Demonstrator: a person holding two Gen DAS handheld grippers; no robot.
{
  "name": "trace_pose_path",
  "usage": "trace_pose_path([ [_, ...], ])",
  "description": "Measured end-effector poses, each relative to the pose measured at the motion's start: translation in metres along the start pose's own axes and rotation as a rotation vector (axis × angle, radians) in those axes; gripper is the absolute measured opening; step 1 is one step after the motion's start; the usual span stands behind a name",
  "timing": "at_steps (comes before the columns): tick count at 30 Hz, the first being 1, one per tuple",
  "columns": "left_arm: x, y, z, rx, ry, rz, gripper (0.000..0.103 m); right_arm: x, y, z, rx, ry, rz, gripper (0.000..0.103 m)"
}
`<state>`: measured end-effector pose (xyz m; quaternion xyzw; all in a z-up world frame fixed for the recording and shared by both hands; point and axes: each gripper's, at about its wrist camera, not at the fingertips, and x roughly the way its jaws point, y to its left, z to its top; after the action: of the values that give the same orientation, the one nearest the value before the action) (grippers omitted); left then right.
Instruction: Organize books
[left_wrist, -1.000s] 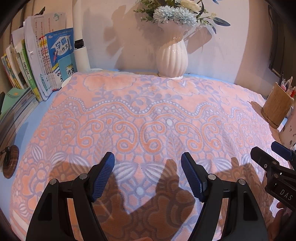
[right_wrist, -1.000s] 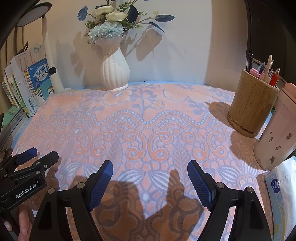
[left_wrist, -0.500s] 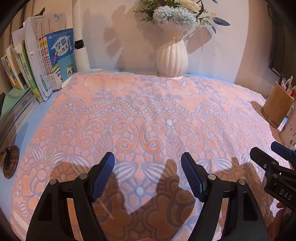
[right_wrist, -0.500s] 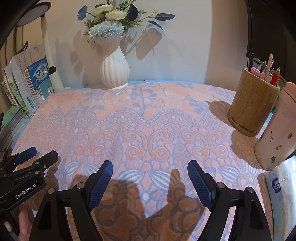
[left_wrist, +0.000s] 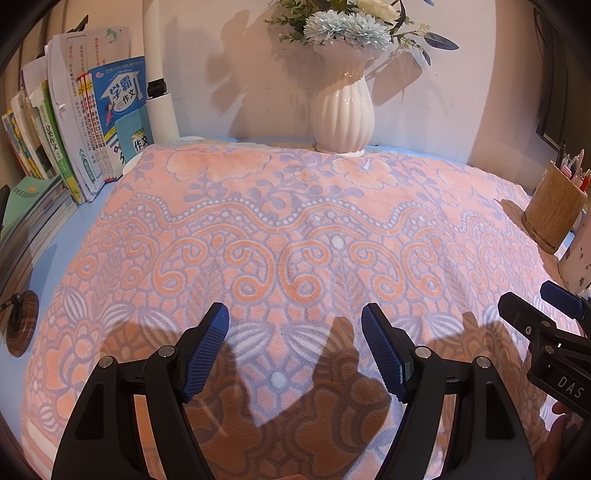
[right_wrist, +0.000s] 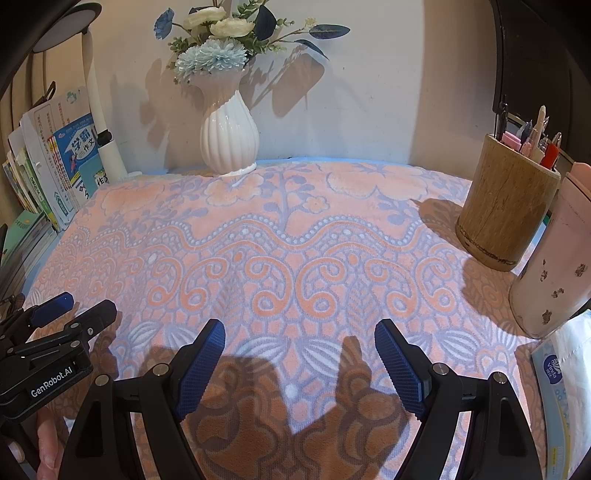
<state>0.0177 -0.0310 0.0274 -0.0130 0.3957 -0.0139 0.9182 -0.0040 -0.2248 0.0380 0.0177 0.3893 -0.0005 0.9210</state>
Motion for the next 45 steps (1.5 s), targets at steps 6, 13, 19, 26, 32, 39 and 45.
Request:
trace_pose_path([
  [6, -0.0001, -0.0004, -0.0001, -0.001, 0.0, 0.001, 0.073, 0.0003, 0.0, -0.0008, 0.0, 0.0, 0.0, 0.082],
  [13, 0.0016, 0.0, -0.0002, 0.003, 0.004, -0.004, 0.073, 0.0002, 0.0, -0.0006, 0.0, 0.001, 0.0, 0.082],
  [19, 0.0027, 0.0002, -0.0003, 0.005, 0.006, -0.003, 0.073, 0.0003, 0.0, -0.0002, 0.0, 0.001, 0.0, 0.082],
  [26, 0.0017, 0.0, -0.0006, 0.004, 0.005, -0.002, 0.073, 0.0005, 0.0, -0.0001, -0.001, 0.002, 0.0, 0.082],
  [32, 0.0022, 0.0003, -0.0001, 0.007, 0.006, -0.001, 0.073, 0.0005, -0.0002, -0.0004, -0.001, 0.002, 0.001, 0.082],
  [39, 0.0022, 0.0008, -0.0003, 0.009, 0.006, 0.0, 0.073, 0.0004, -0.0001, -0.0007, -0.001, 0.002, 0.001, 0.082],
  [45, 0.0022, 0.0012, -0.0003, 0.012, 0.005, 0.002, 0.073, 0.0005, -0.0005, 0.0, -0.001, 0.002, 0.002, 0.082],
])
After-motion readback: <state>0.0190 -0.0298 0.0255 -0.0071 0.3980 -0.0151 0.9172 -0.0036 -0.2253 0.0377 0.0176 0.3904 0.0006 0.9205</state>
